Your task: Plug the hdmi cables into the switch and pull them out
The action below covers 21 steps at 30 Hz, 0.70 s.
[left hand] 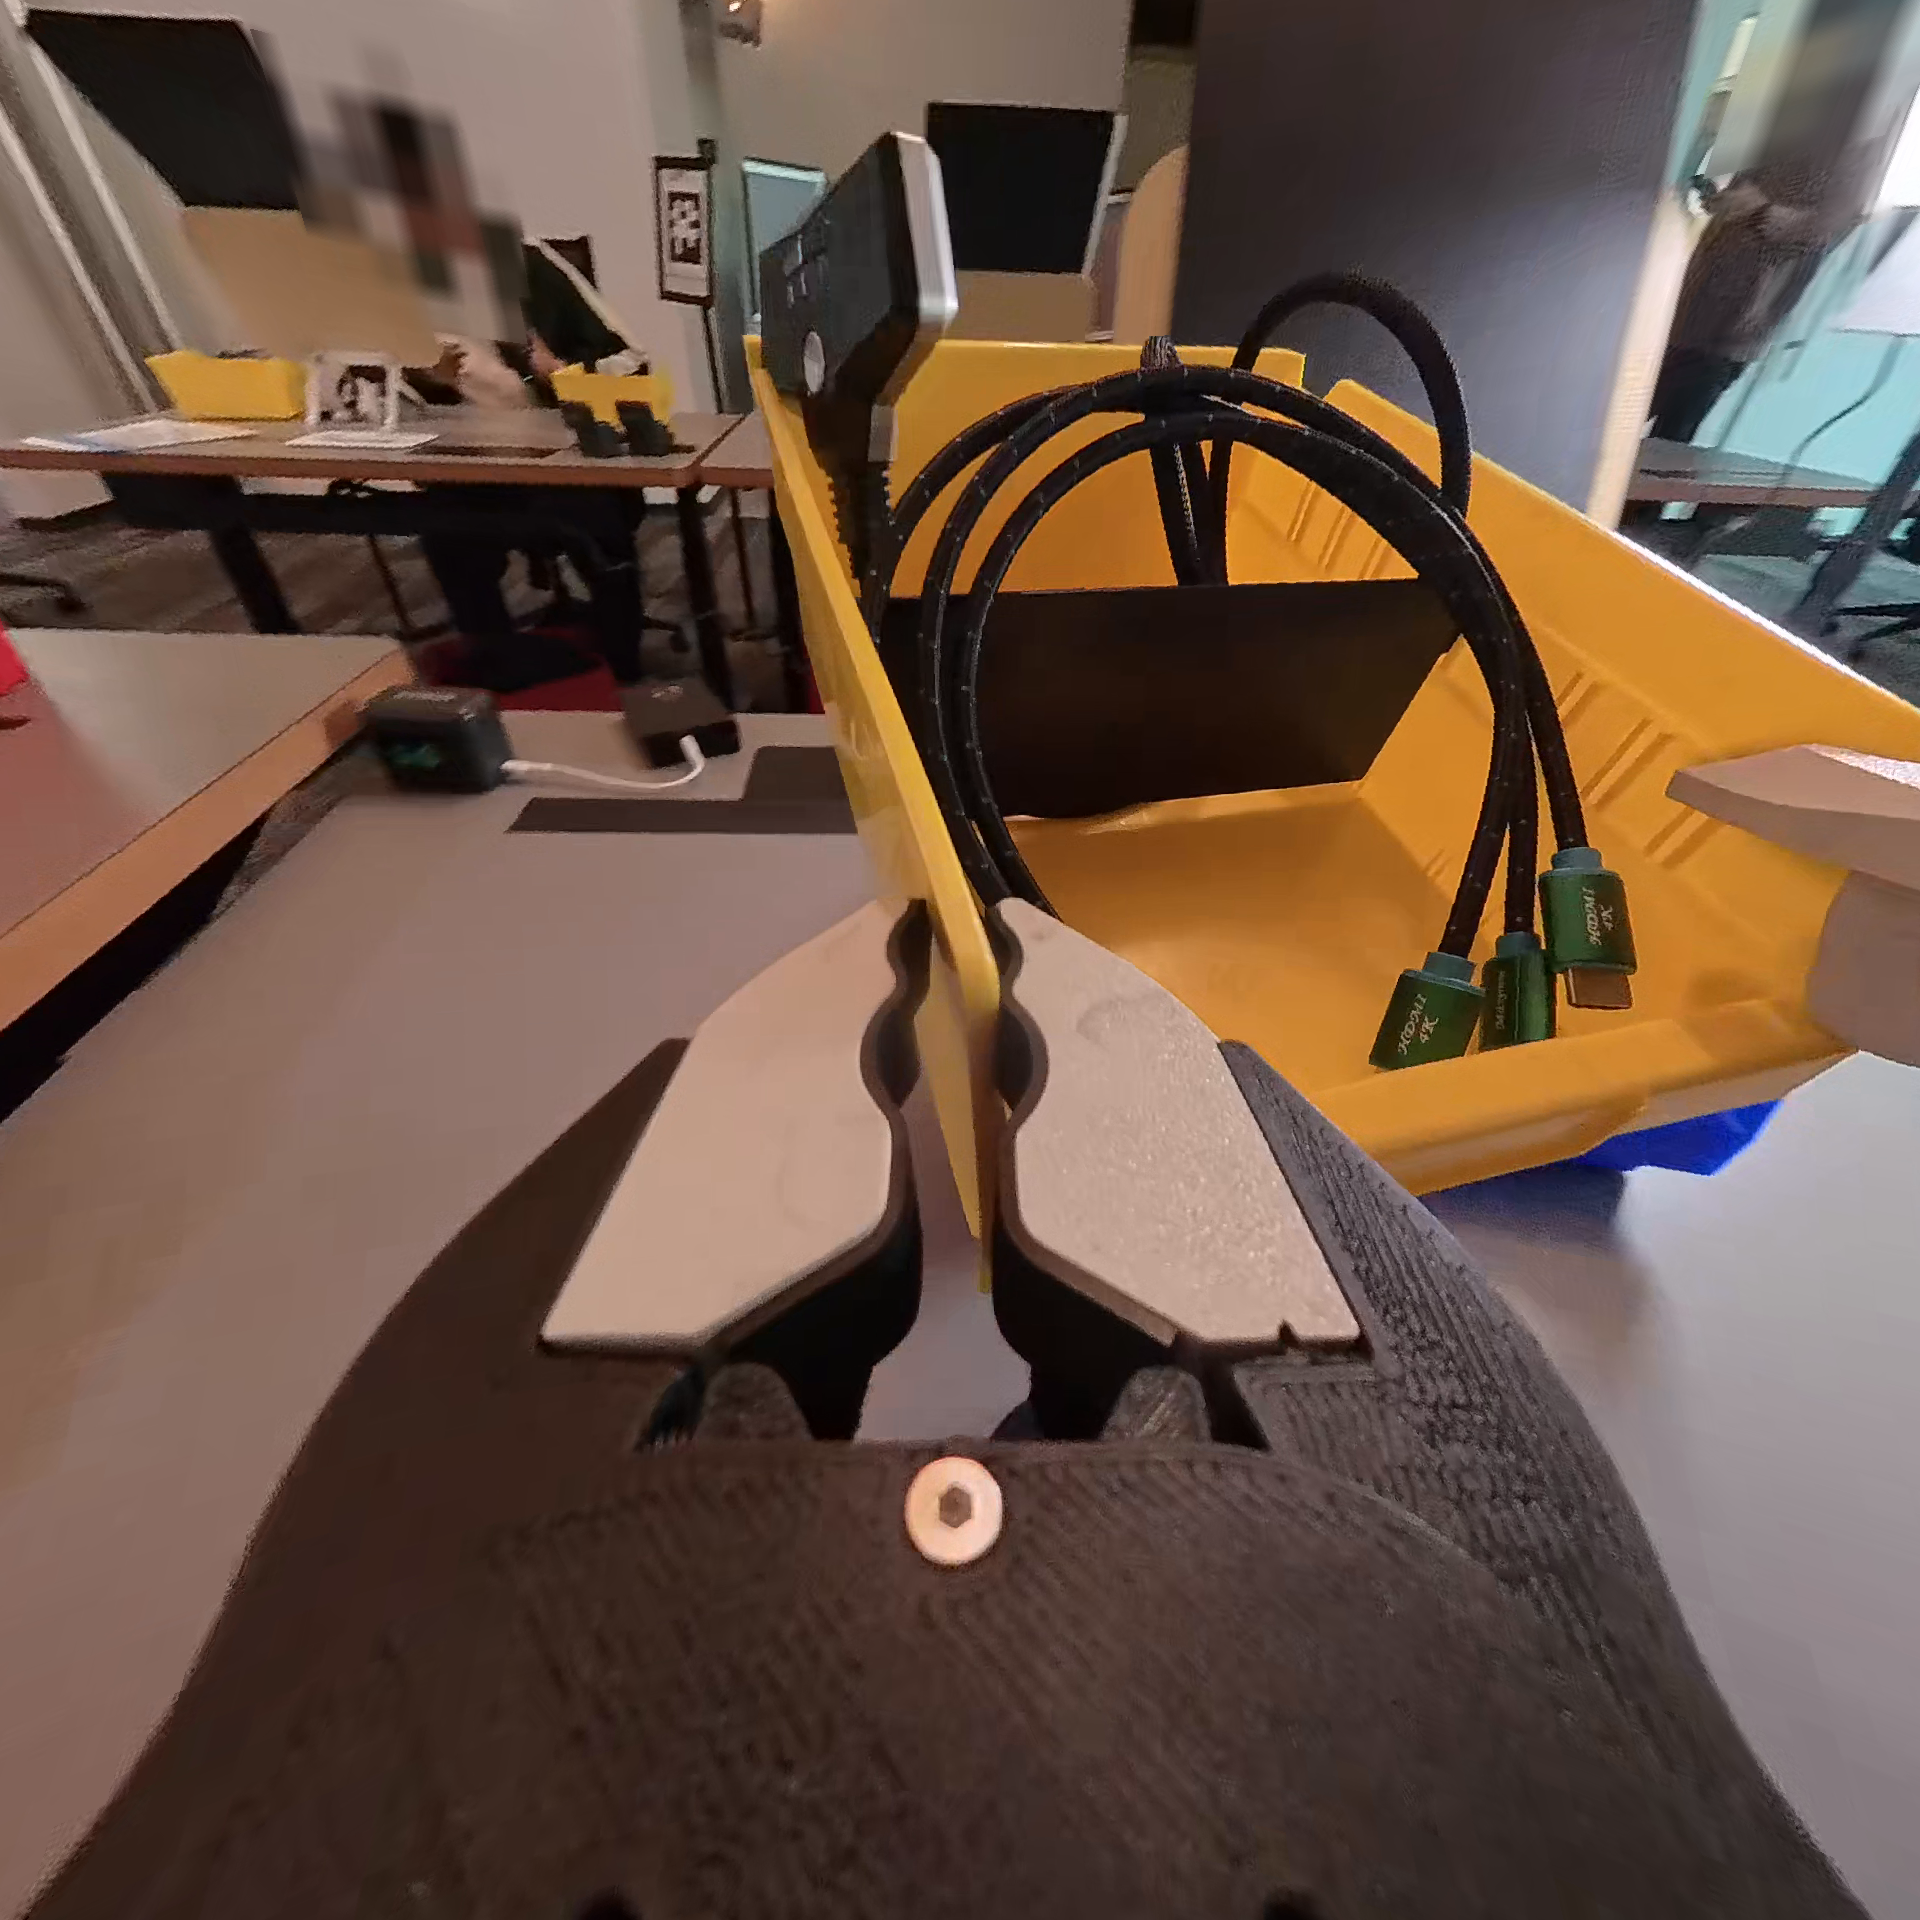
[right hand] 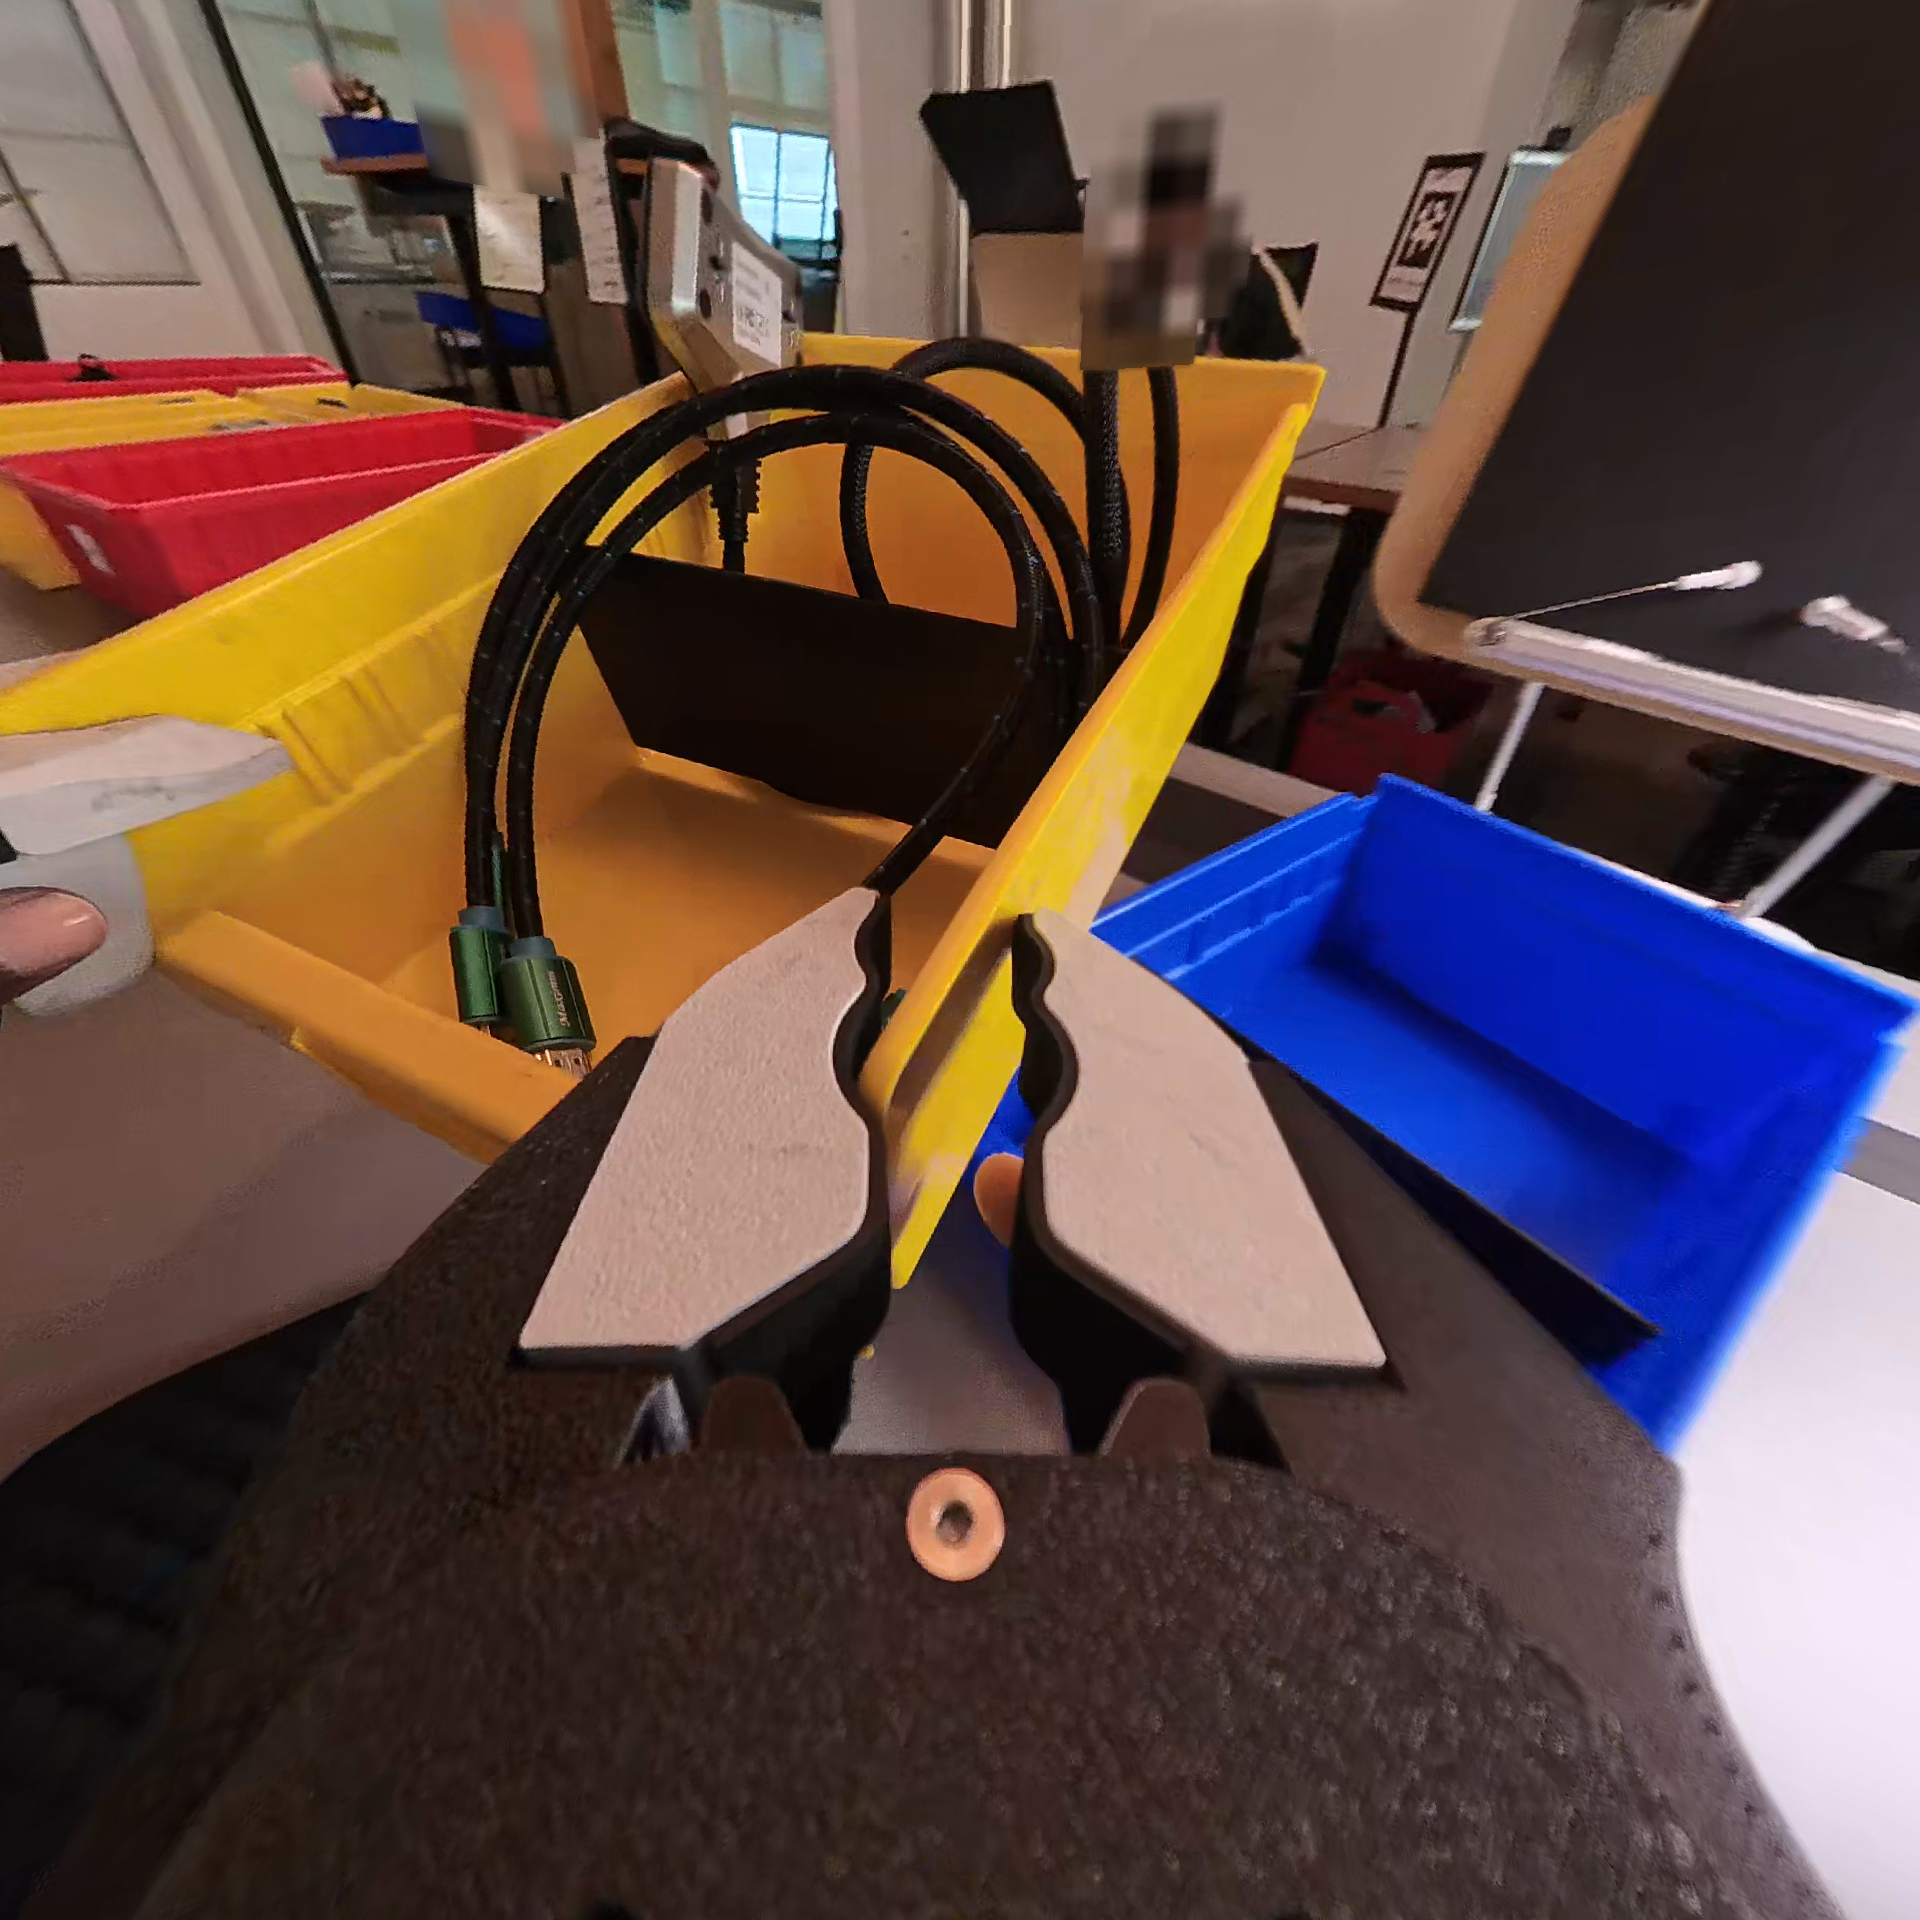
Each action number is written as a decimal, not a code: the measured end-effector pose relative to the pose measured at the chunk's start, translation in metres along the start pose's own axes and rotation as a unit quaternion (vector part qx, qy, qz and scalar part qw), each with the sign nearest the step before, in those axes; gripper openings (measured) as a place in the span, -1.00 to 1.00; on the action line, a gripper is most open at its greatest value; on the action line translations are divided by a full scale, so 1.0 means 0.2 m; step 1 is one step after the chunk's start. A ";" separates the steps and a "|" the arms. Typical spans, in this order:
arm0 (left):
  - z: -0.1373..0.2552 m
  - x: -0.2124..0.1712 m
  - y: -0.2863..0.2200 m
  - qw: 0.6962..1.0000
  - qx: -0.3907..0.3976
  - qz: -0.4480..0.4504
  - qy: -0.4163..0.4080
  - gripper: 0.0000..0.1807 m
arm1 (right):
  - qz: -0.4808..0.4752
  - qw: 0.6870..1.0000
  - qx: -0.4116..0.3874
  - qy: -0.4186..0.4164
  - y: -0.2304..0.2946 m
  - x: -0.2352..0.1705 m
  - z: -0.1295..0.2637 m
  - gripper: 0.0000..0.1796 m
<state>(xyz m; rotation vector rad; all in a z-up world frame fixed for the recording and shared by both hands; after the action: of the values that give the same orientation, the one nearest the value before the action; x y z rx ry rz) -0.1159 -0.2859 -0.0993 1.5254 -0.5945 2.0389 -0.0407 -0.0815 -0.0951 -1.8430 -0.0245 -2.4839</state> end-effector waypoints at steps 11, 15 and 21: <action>-0.11 -0.37 0.39 0.995 0.056 0.045 0.071 -0.89 | -0.024 0.994 0.083 0.068 0.22 -0.34 -0.48 -0.73; -0.24 -0.51 0.41 0.994 0.045 0.048 0.086 -0.88 | -0.007 0.991 0.093 0.095 0.18 -0.46 -0.55 -0.68; -0.20 -0.45 0.42 0.997 0.014 0.020 0.079 -0.65 | 0.087 0.969 0.156 0.169 0.05 -0.36 -0.27 -0.52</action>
<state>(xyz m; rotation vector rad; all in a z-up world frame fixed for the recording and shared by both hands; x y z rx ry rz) -0.1778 -0.3390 -0.1987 1.3617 -0.5405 2.1830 -0.0718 -0.0912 -0.1808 -1.2344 -0.2176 -2.4633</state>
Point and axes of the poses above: each gripper's, where its closed fingertips meet, z back along the fingers, x out of its top, y = z × x across the jaws, the point moved 6 cm from there along z, back along the fingers, and after that the axes turned 9 degrees about y, right-handed, at the moved point
